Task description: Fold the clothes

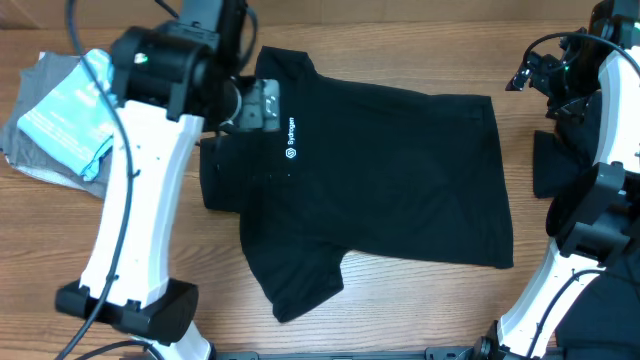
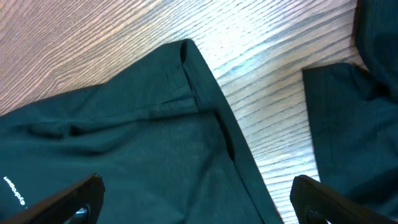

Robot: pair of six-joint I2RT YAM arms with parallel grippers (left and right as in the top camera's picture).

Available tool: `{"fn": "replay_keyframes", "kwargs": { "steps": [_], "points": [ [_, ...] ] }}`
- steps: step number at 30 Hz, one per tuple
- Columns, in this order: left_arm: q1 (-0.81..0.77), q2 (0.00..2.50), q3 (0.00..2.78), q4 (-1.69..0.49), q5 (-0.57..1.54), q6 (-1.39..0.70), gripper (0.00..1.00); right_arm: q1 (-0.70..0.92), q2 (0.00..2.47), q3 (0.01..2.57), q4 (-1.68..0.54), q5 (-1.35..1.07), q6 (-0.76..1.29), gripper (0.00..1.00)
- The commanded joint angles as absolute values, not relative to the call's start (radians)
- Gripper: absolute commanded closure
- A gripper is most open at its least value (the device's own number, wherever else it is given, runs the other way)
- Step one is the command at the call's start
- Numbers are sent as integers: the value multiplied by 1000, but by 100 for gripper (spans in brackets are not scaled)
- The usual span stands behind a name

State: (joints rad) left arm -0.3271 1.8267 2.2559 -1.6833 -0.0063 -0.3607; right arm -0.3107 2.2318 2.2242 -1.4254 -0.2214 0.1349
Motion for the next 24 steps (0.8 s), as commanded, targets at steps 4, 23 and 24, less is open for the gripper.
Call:
{"fn": "replay_keyframes", "kwargs": {
  "steps": [4, 23, 24],
  "points": [
    [-508, 1758, 2057, -1690, 89, -369, 0, -308, 2208, 2244, -1422, -228, 139, 0],
    [-671, 1438, 1510, -1552, -138, -655, 0, -308, 2208, 2244, -1418, -231, 139, 0],
    [-667, 1438, 1494, -1539, -138, -655, 0, -308, 2208, 2244, -1407, -233, 139, 0]
  ]
}}
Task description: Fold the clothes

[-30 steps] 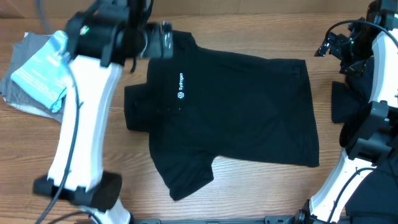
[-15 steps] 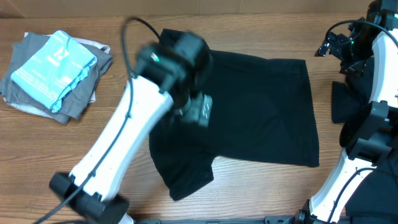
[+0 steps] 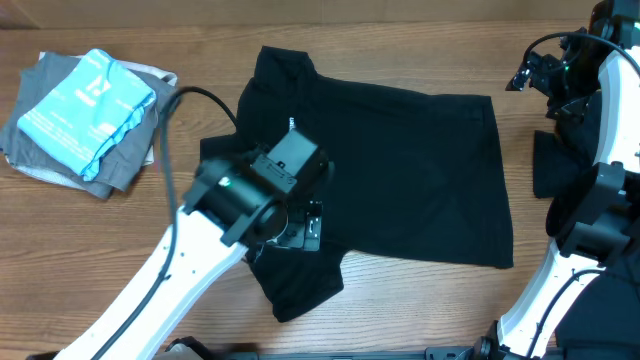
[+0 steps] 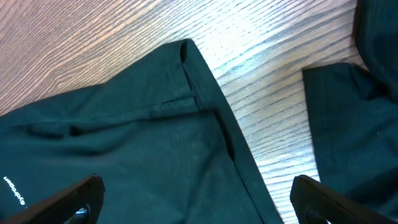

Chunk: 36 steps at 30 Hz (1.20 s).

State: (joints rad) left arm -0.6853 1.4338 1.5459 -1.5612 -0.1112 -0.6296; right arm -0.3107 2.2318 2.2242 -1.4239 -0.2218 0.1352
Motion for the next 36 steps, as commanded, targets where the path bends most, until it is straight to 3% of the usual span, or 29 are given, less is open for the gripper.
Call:
{"fn": "replay_keyframes", "kwargs": {
  "steps": [1, 4, 7, 10, 11, 12, 13, 15, 21, 28, 36],
  "points": [
    [-662, 1438, 1477, -1522, -138, -655, 0, -308, 2208, 2244, -1389, -237, 139, 0],
    [-647, 1438, 1422, -1436, -116, -656, 0, -307, 2208, 2244, -1445, -364, 192, 0],
    [-624, 1438, 1376, -1356, -44, -651, 9, -307, 2208, 2244, -1603, -456, 191, 0],
    [-603, 1438, 1360, -1333, -14, -650, 11, -307, 2208, 2244, -1686, -442, 134, 1],
    [-595, 1438, 1360, -1334, -8, -646, 11, -310, 2208, 2243, -1695, -433, 99, 32],
    [-588, 1438, 1360, -1333, -2, -630, 9, -311, 2207, 2238, -1695, -422, 90, 73],
    [-587, 1438, 1360, -1334, 0, -619, 6, -312, 2204, 2233, -1695, -420, 100, 84],
    [-588, 1438, 1360, -1333, -12, -585, 0, -315, 2191, 2217, -1695, -421, 170, 84],
    [-588, 1438, 1357, -1354, -63, -557, 0, -304, 2069, 2076, -1695, -379, 242, 76],
    [-588, 1438, 1306, -1317, -93, -558, 0, -329, 1720, 1589, -1683, -175, 345, 66],
    [-588, 1438, 1249, -1246, -108, -557, 0, -350, 1657, 1294, -1586, -172, 379, 59]
  ]
}}
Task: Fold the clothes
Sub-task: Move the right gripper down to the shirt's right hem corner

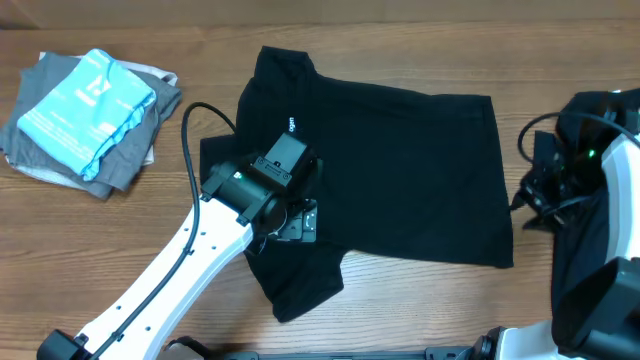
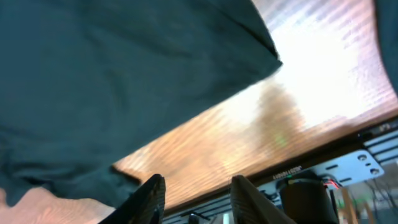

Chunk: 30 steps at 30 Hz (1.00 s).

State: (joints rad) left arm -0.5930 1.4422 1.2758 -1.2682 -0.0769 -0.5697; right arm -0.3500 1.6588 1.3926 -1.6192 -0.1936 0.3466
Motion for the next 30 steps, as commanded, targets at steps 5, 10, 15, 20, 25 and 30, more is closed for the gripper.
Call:
{"fn": "replay_keyframes", "kwargs": {
  "steps": [5, 10, 15, 20, 25, 30],
  "points": [
    [-588, 1438, 1211, -1185, -108, -557, 0, -350, 1657, 1177, -1500, -124, 489, 57],
    [-589, 1438, 1172, -1124, -108, -557, 0, -350, 1657, 1108, -1440, -86, 578, 55],
    [-589, 1438, 1097, -1048, -108, -557, 0, -350, 1657, 1028, -1350, -92, 634, 52],
    [-589, 1438, 1047, -1023, -81, -558, 0, -350, 1657, 959, -1259, -95, 668, 49],
    [-589, 1438, 1039, -1030, -54, -557, 0, -350, 1657, 882, -1132, -130, 682, 47],
    [-589, 1438, 1039, -1042, -54, -557, 0, -350, 1657, 830, -1048, -154, 682, 45]
  ]
}}
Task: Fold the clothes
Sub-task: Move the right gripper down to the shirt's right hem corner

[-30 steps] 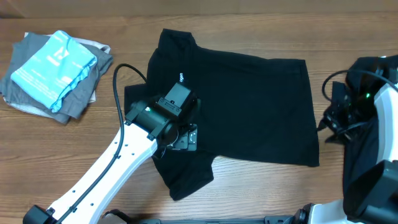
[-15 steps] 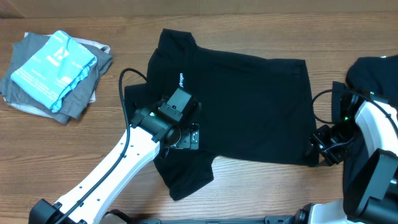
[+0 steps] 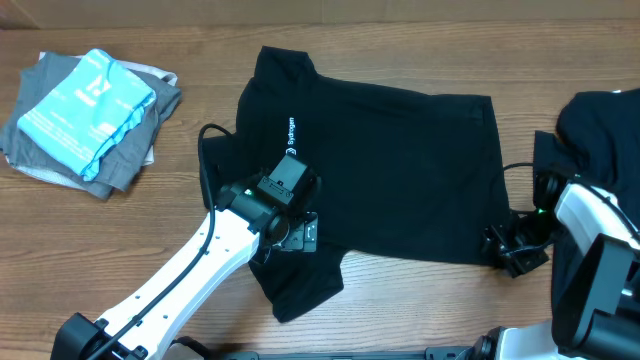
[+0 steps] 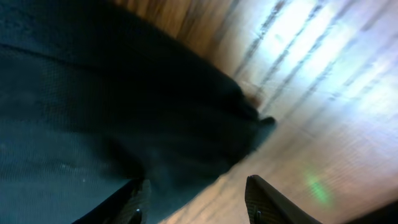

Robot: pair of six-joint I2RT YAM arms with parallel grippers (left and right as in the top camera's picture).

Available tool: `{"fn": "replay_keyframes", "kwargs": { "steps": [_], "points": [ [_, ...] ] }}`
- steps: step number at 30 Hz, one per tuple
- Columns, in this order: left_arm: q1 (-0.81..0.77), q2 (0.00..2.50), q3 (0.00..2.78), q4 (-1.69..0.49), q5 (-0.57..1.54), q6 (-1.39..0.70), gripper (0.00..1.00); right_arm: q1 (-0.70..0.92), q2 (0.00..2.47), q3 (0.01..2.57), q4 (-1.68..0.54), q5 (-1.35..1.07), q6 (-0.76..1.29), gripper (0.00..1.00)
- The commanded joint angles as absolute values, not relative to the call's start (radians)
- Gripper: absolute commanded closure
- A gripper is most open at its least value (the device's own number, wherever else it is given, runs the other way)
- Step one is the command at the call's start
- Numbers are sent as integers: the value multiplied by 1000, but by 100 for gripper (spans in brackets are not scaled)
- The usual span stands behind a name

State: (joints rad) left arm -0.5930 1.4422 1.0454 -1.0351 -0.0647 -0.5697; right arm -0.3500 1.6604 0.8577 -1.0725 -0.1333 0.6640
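A black T-shirt [image 3: 400, 170] lies spread flat across the wooden table [image 3: 90, 240], collar at the upper left. My left gripper [image 3: 296, 232] rests low on the shirt near its lower-left sleeve; its jaws are hidden under the wrist. My right gripper [image 3: 508, 250] is at the shirt's lower-right corner. In the right wrist view it [image 4: 199, 208] is open, one finger [image 4: 134, 202] over the black cloth [image 4: 93, 93] and the other over bare wood, with the corner of the hem between them.
A folded stack of grey clothes topped by a light-blue garment [image 3: 85, 105] sits at the far left. A pile of black clothing [image 3: 600, 120] lies at the right edge, behind my right arm.
My right gripper was beside the shirt's right edge and is now nearer and lower, at the lower-right corner, still open. My left gripper stays on the shirt by the lower-left sleeve.
First my left arm stood raised over the collar and my right arm was held high at the far right. Then the left gripper was down on the shirt near the lower-left sleeve. Later the right arm had dropped beside the shirt's right edge, and now straddles its lower-right corner.
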Motion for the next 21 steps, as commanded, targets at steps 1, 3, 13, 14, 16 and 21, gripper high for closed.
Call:
{"fn": "replay_keyframes", "kwargs": {
  "steps": [1, 3, 13, 14, 16, 21],
  "points": [
    [-589, 1438, 1039, -1043, -54, -557, 0, -350, 1657, 823, -1035, -154, 682, 42],
    [-589, 1438, 1039, -1043, -55, -557, 0, -350, 1657, 809, -1011, -150, 682, 38],
    [-589, 1438, 1039, -1051, -51, -558, 0, -350, 1657, 799, -992, -86, 681, 34],
    [-589, 1438, 1039, -1050, -50, -558, 0, -350, 1657, 799, -992, -87, 681, 33],
    [-589, 1438, 1039, -1050, -50, -558, 0, -350, 1657, 799, -992, -86, 681, 30],
    [-589, 1438, 1039, -1050, -28, -558, 0, -350, 1657, 799, -993, -87, 681, 22]
  ]
}}
